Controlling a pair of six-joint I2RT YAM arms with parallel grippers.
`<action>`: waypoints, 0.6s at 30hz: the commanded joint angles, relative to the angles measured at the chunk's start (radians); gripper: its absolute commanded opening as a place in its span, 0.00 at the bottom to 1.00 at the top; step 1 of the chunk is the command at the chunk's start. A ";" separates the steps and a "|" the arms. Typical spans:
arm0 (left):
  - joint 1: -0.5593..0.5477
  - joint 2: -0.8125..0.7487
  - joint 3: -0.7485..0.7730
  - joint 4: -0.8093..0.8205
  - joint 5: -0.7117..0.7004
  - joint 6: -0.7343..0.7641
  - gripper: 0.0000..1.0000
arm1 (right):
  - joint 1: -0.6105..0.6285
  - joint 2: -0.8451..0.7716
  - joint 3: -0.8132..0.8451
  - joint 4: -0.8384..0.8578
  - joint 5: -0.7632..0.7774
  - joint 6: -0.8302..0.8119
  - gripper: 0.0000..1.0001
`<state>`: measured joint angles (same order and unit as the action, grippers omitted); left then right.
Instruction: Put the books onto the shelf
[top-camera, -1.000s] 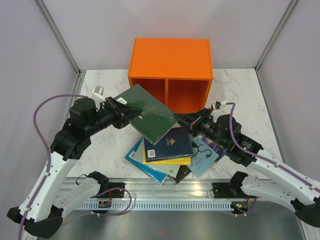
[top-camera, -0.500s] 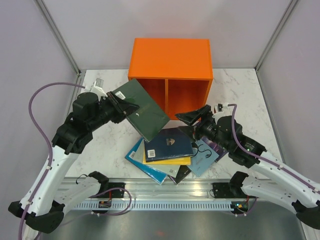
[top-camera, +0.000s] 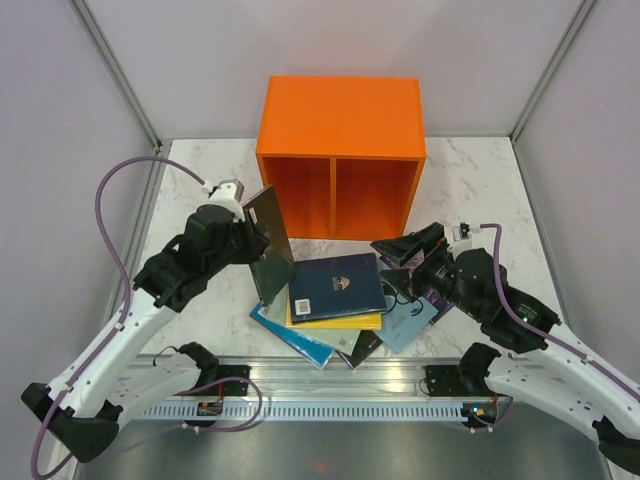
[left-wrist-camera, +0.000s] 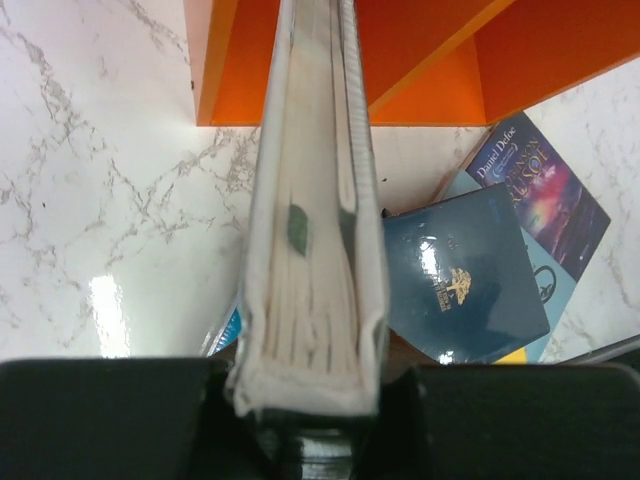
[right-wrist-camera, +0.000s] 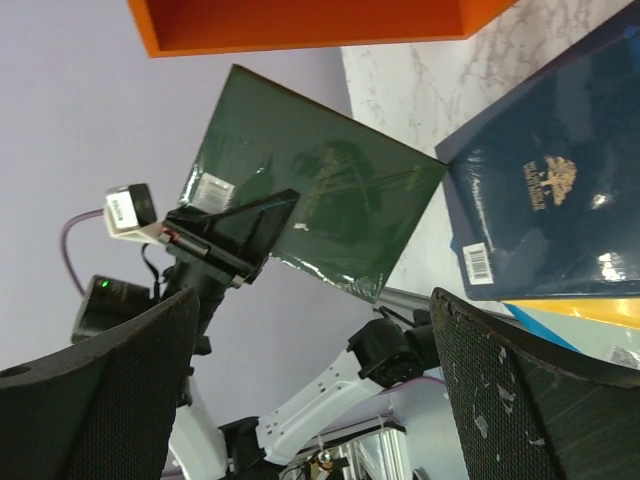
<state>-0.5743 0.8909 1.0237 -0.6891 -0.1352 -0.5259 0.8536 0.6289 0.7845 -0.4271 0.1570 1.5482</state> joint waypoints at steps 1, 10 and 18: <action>-0.047 0.003 -0.002 0.137 -0.095 0.110 0.02 | -0.002 0.015 -0.001 -0.028 0.018 -0.008 0.98; -0.113 0.160 0.078 0.206 -0.162 0.050 0.02 | -0.002 -0.003 0.021 -0.082 0.042 -0.005 0.98; -0.113 0.305 0.142 0.290 -0.446 -0.074 0.02 | -0.002 -0.061 0.025 -0.168 0.072 0.015 0.98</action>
<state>-0.6853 1.1683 1.1000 -0.5335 -0.3794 -0.5133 0.8536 0.5880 0.7803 -0.5461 0.1932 1.5501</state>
